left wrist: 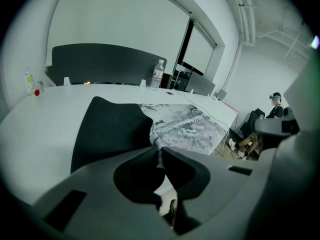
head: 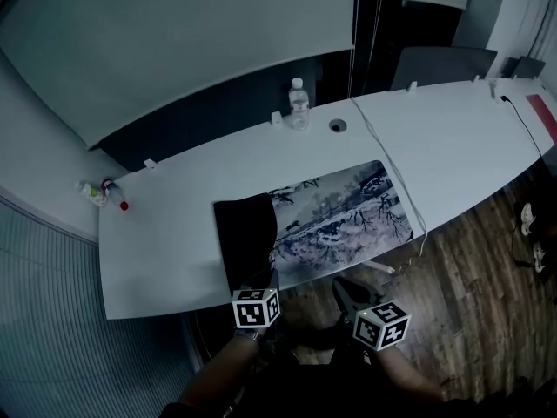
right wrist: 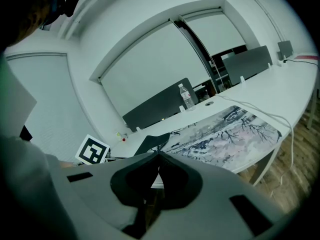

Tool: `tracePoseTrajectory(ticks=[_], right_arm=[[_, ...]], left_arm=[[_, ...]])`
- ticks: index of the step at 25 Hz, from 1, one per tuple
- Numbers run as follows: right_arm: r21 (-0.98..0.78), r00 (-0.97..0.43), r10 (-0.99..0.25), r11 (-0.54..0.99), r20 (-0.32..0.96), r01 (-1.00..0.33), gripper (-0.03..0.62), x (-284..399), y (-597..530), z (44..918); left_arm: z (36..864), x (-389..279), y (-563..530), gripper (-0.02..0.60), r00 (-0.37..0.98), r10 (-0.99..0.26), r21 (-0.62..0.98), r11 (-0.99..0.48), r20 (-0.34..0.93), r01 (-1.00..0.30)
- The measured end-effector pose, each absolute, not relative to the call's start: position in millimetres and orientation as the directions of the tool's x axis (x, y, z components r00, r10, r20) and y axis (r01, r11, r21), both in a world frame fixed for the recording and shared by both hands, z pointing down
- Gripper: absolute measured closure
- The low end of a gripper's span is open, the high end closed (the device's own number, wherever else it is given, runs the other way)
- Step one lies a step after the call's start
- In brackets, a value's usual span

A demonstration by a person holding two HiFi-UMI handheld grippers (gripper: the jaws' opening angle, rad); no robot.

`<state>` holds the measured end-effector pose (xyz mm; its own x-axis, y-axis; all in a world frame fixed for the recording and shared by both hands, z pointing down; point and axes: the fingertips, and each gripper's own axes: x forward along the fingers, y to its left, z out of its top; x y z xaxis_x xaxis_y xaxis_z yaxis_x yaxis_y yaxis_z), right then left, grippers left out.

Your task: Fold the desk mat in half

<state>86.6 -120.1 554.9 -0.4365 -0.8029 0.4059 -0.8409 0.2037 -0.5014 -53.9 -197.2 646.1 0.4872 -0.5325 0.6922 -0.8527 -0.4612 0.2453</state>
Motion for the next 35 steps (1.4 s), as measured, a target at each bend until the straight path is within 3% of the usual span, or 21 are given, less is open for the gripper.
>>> tracePoseTrajectory(ticks=[35], right_arm=[[-0.500,-0.372,-0.824,0.127,0.428,-0.856,0.571,173.6,-108.3,563.6]], left_arm=[[655.1,41.9,-195.4,0.546,0.534,-0.486,0.277,-0.504,0.692,-0.818]])
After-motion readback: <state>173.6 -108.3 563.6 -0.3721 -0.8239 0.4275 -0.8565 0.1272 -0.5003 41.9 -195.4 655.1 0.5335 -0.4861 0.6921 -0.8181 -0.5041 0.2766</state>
